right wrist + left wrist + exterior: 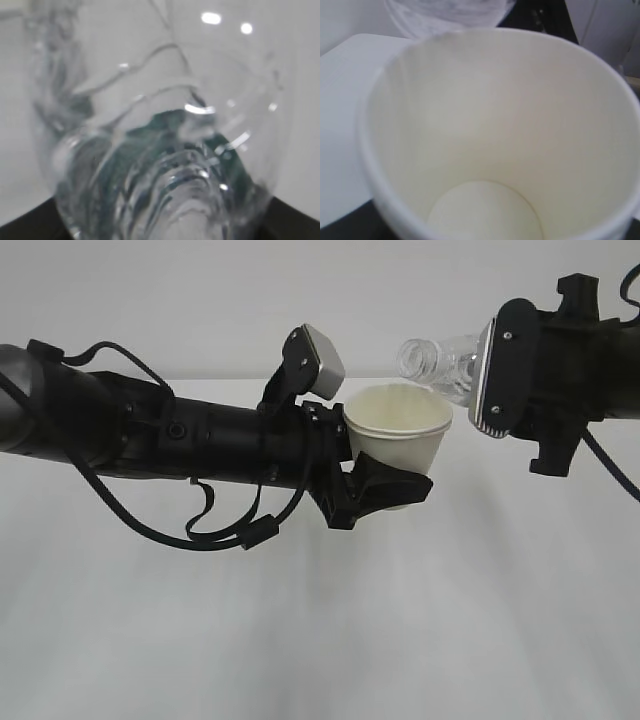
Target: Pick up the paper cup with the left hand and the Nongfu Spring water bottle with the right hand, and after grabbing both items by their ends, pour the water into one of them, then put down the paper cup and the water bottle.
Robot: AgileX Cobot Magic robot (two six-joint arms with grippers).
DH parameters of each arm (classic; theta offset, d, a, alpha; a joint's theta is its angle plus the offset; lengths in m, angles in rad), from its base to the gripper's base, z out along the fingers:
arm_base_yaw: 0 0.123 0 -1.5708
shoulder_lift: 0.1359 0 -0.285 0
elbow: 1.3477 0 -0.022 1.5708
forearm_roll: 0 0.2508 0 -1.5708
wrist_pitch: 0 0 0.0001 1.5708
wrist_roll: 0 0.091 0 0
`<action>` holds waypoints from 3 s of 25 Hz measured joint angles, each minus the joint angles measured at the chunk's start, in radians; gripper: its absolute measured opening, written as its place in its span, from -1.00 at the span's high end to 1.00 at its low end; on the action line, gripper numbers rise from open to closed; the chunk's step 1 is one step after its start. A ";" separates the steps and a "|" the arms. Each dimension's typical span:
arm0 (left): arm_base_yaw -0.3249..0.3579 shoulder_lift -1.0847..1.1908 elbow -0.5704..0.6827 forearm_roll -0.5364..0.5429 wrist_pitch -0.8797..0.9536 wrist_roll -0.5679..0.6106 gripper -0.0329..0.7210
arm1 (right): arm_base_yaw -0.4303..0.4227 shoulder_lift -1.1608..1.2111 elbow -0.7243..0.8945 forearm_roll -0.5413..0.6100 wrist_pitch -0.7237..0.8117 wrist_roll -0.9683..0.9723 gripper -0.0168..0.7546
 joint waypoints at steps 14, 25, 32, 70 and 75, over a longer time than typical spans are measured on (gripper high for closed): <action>0.000 0.002 0.000 -0.017 0.007 0.000 -0.29 | 0.000 -0.001 -0.020 -0.109 0.023 0.002 -0.21; 0.000 0.002 0.000 -0.017 0.007 0.000 -0.29 | 0.000 -0.001 -0.027 -0.220 0.043 0.002 -0.21; 0.000 0.002 0.000 -0.015 0.003 0.000 -0.29 | 0.000 -0.001 -0.027 -0.261 0.059 0.002 -0.21; 0.000 0.002 0.000 0.030 -0.019 -0.022 -0.29 | 0.000 -0.001 -0.066 -0.312 0.083 0.005 -0.07; 0.000 0.002 0.000 0.019 -0.015 -0.022 -0.29 | 0.000 -0.001 -0.066 -0.312 0.083 0.007 -0.07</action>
